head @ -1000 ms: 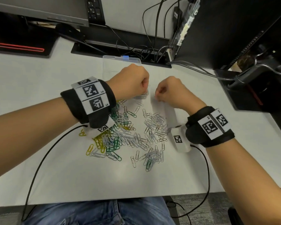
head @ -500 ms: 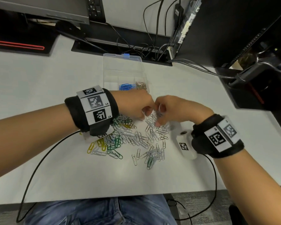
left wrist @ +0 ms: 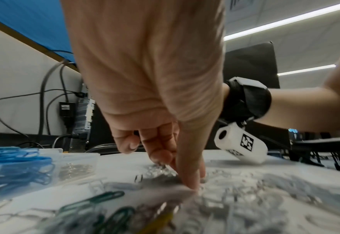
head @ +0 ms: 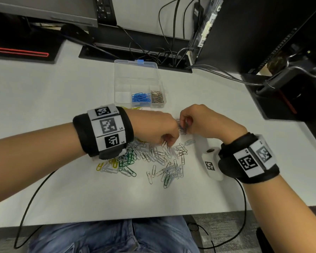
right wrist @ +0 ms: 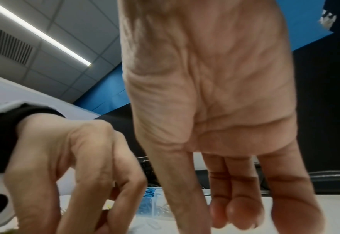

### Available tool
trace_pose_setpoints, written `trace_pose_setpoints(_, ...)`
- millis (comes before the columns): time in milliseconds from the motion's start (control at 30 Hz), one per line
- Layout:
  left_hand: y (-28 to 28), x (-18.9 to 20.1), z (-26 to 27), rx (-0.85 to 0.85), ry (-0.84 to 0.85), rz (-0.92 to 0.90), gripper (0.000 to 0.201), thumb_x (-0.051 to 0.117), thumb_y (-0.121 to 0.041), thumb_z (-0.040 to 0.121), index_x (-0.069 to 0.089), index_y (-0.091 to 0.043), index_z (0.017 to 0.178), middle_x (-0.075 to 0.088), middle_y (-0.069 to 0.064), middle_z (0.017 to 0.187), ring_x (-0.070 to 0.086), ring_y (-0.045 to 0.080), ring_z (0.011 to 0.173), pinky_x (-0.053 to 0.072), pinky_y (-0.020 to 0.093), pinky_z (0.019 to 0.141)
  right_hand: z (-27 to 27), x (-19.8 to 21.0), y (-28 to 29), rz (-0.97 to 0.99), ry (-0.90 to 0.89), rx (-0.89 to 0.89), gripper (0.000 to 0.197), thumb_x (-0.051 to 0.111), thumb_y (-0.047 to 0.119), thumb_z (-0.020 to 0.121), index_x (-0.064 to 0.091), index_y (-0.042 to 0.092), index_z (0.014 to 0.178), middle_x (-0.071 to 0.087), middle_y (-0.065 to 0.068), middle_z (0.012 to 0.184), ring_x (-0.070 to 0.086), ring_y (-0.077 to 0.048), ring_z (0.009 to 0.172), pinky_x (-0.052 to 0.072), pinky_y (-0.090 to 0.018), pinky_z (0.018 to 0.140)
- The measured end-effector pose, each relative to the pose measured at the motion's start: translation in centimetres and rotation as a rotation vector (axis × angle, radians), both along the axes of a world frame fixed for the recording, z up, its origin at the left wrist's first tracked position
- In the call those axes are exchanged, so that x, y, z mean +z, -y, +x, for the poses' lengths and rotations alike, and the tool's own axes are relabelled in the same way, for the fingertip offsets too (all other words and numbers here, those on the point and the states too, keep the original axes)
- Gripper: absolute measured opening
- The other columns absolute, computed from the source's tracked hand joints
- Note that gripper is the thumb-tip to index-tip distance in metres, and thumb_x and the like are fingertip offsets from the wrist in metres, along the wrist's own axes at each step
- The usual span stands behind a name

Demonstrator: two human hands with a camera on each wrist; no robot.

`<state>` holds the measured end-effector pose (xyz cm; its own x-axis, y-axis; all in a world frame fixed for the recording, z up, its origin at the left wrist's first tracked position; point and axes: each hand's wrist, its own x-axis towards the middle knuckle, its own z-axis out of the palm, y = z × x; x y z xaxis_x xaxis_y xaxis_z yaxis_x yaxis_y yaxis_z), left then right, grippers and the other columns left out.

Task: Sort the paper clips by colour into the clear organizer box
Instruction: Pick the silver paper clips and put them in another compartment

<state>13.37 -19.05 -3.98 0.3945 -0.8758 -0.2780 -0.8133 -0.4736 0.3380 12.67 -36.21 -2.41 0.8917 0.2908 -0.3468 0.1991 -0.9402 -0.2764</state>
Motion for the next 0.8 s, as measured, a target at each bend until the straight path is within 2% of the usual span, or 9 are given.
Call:
trace_pose_setpoints(100, 0.3, -0.4, 0.1, -0.001, 0.050, 0.006, 0.029, 0.054, -0.001, 0.081, 0.065, -0.022, 0.097, 0.060, -0.004, 0.097, 0.056, 0.014, 0.086, 0.046, 0.028, 0.070, 0.1, -0.1, 0.4, -0.039, 0.007, -0.005, 0.021, 0.062, -0.005, 0.076, 0.068, 0.014, 0.084, 0.052, 0.008, 0.067, 0.049, -0.011, 0.062, 0.035, -0.021, 0.051)
trace_pose_setpoints(200, 0.4, -0.5, 0.5, -0.002, 0.063, 0.007, 0.022, 0.056, -0.002, 0.079, 0.065, -0.022, 0.085, 0.061, -0.003, 0.090, 0.057, 0.015, 0.082, 0.046, 0.029, 0.068, 0.2, 0.0, 0.3, -0.048, -0.046, 0.007, 0.020, 0.065, -0.003, 0.076, 0.069, 0.014, 0.086, 0.052, 0.009, 0.065, 0.047, -0.005, 0.059, 0.035, -0.019, 0.050)
trace_pose_setpoints(267, 0.4, -0.6, 0.6, 0.001, 0.054, 0.009, 0.019, 0.058, -0.004, 0.079, 0.062, -0.023, 0.079, 0.061, -0.003, 0.086, 0.057, 0.015, 0.079, 0.046, 0.028, 0.067, 0.3, -0.1, 0.1, -0.054, -0.079, 0.009, 0.017, 0.068, -0.003, 0.075, 0.069, 0.012, 0.083, 0.052, 0.008, 0.064, 0.046, -0.004, 0.058, 0.034, -0.018, 0.049)
trace_pose_setpoints(367, 0.1, -0.7, 0.7, 0.011, 0.049, -0.002, 0.017, 0.059, -0.007, 0.081, 0.062, -0.024, 0.079, 0.063, -0.002, 0.086, 0.057, 0.015, 0.079, 0.045, 0.026, 0.066, 0.5, 0.0, 0.1, -0.055, -0.101, 0.002, 0.011, 0.071, 0.001, 0.075, 0.069, 0.009, 0.083, 0.054, 0.006, 0.065, 0.047, -0.006, 0.057, 0.035, -0.014, 0.045)
trace_pose_setpoints(500, -0.6, -0.8, 0.9, 0.043, 0.074, -0.001, 0.011, 0.061, -0.010, 0.083, 0.064, -0.021, 0.084, 0.060, -0.005, 0.085, 0.054, 0.012, 0.080, 0.046, 0.027, 0.069, 0.7, -0.2, 0.4, -0.088, -0.126, 0.009, 0.007, 0.070, 0.004, 0.078, 0.066, 0.010, 0.080, 0.056, 0.002, 0.070, 0.049, -0.012, 0.062, 0.038, -0.020, 0.052)
trace_pose_setpoints(600, -1.6, -0.4, 1.3, 0.083, 0.092, 0.023, 0.011, 0.064, -0.013, 0.084, 0.062, -0.023, 0.078, 0.059, -0.005, 0.084, 0.056, 0.011, 0.079, 0.042, 0.024, 0.067, 0.6, -0.4, 0.4, -0.076, -0.133, 0.019, 0.011, 0.068, 0.002, 0.079, 0.064, 0.011, 0.074, 0.056, 0.002, 0.067, 0.049, -0.012, 0.060, 0.039, -0.021, 0.052)
trace_pose_setpoints(733, -2.8, -0.2, 2.0, 0.152, 0.093, 0.014, 0.025, 0.065, -0.012, 0.082, 0.054, -0.028, 0.067, 0.063, -0.005, 0.083, 0.058, 0.011, 0.079, 0.044, 0.024, 0.068, 0.7, 0.2, 0.8, 0.042, -0.004, -0.007, 0.008, 0.066, 0.003, 0.080, 0.071, 0.008, 0.076, 0.065, -0.002, 0.073, 0.057, -0.013, 0.066, 0.047, -0.024, 0.061)
trace_pose_setpoints(800, -3.2, 0.0, 2.2, 0.196, 0.070, -0.033, 0.020, 0.064, -0.009, 0.079, 0.059, -0.025, 0.069, 0.065, -0.007, 0.081, 0.058, 0.009, 0.077, 0.046, 0.025, 0.068, 1.0, 0.7, 0.9, 0.111, 0.051, -0.025, 0.012, 0.066, 0.001, 0.079, 0.072, 0.010, 0.074, 0.066, 0.002, 0.070, 0.058, -0.012, 0.066, 0.048, -0.021, 0.062)
